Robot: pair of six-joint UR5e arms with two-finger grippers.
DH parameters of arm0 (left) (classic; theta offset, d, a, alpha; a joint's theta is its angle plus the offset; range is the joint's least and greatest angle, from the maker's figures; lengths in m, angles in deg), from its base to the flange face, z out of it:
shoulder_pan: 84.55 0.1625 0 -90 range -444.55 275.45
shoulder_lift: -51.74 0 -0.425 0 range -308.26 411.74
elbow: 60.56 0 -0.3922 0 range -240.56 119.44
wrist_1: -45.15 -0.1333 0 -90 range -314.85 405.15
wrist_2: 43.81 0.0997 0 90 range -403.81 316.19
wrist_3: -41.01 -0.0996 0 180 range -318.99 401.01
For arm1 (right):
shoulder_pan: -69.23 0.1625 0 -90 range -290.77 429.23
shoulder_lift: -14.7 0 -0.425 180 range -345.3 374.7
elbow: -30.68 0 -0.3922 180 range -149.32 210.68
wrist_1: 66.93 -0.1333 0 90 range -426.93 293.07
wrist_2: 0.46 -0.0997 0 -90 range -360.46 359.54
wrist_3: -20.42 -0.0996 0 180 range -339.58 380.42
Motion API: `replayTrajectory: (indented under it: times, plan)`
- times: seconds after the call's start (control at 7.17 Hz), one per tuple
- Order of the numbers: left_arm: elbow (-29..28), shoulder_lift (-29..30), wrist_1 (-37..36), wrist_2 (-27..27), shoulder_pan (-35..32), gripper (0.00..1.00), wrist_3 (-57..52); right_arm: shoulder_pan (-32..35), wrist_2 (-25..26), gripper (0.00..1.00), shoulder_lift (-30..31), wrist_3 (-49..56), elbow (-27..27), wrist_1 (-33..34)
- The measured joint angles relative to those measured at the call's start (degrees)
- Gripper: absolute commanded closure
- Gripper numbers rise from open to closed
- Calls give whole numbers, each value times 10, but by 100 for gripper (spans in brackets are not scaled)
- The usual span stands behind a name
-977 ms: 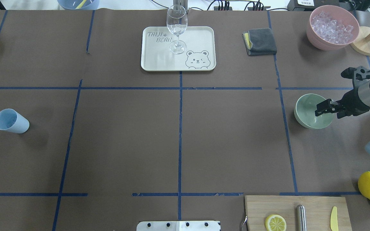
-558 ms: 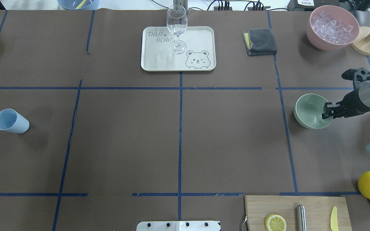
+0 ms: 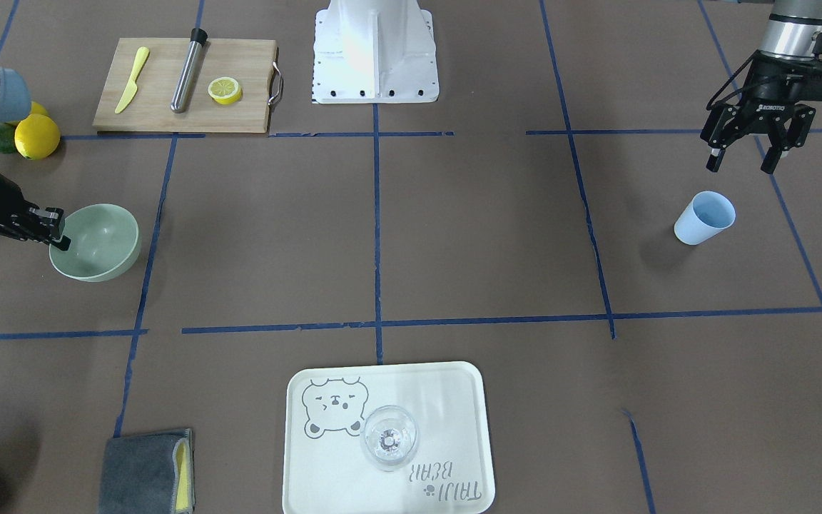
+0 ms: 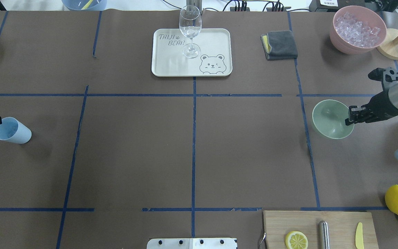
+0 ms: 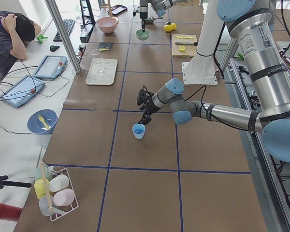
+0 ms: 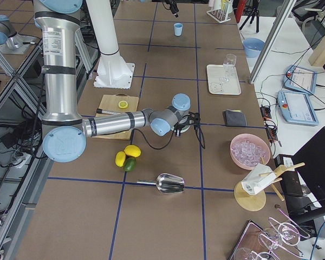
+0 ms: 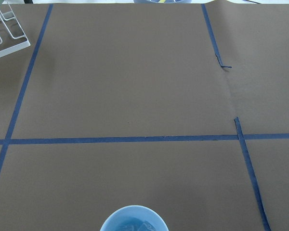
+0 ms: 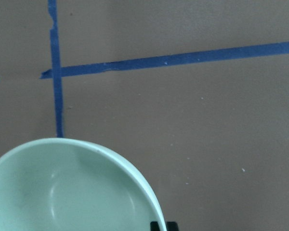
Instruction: Pour ice into bowl
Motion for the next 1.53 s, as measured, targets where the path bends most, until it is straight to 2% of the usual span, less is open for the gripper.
replayTrajectory:
  times: [0.28,0.42,0.7,0.84,1.12,1.4,1.53]
  plan:
    - [0,-39,55,30,32,0,24,15,-45,100,-42,-71,8,2]
    - [-2,-47,63,68,65,0,55,9,-50,100,-70,-120,11,3]
    - [-20,-60,67,186,168,0,142,-37,-39,100,-131,-226,13,5]
    - [-42,-63,67,253,226,0,190,-64,-24,100,-163,-268,14,17]
    - [-79,-61,68,364,315,0,263,-124,18,100,-241,-309,29,112]
    - [-122,-25,66,438,341,0,278,-208,102,100,-339,-348,28,212]
    - [-144,-6,65,469,344,0,278,-237,131,100,-393,-365,-4,237]
